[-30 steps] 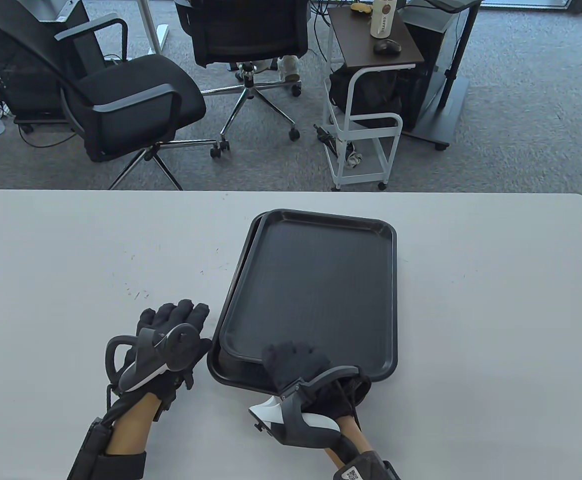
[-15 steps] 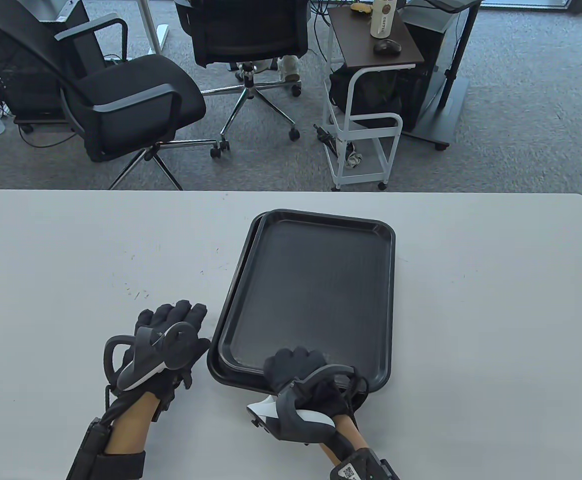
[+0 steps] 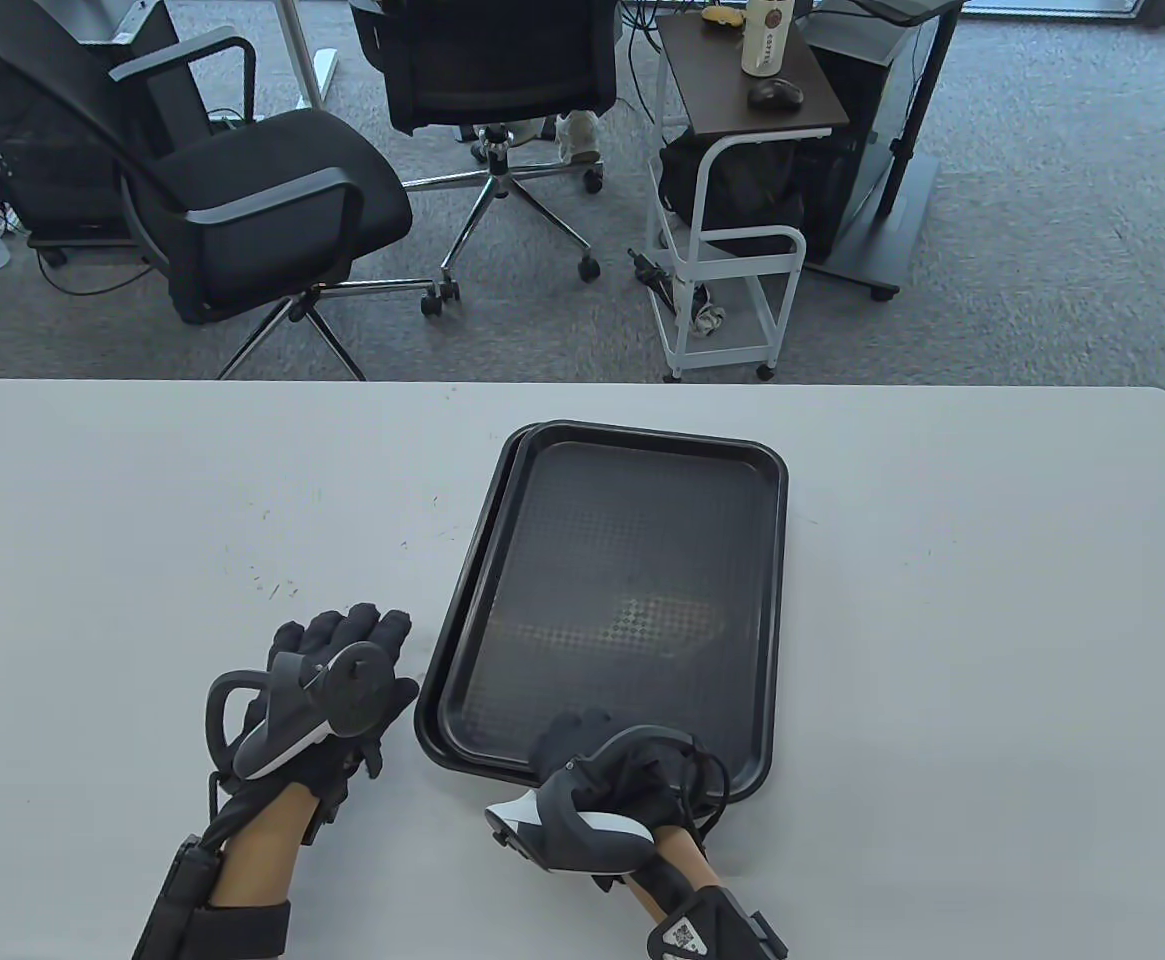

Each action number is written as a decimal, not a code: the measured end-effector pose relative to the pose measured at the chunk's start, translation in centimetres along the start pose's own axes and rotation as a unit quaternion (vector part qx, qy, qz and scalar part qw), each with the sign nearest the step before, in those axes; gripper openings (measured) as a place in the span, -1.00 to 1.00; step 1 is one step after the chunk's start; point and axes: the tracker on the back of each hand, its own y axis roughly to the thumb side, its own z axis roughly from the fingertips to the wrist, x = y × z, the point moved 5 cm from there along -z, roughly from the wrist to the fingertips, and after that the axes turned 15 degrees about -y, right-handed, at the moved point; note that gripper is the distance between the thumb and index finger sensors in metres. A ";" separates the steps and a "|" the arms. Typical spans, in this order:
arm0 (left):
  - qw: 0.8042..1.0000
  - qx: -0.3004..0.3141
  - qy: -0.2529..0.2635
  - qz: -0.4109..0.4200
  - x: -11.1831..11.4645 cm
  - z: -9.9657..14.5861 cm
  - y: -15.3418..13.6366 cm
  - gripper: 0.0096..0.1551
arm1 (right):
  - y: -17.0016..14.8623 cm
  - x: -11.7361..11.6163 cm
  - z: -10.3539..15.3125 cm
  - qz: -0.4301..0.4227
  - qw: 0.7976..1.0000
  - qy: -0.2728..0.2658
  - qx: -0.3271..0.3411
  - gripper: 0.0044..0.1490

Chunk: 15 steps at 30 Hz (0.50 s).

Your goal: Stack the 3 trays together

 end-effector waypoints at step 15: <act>1.000 0.000 -0.007 -0.004 0.2 -0.2 0.1 -0.17 | 1.3 -0.4 -0.2 -0.037 0.999 0.007 0.008 -0.41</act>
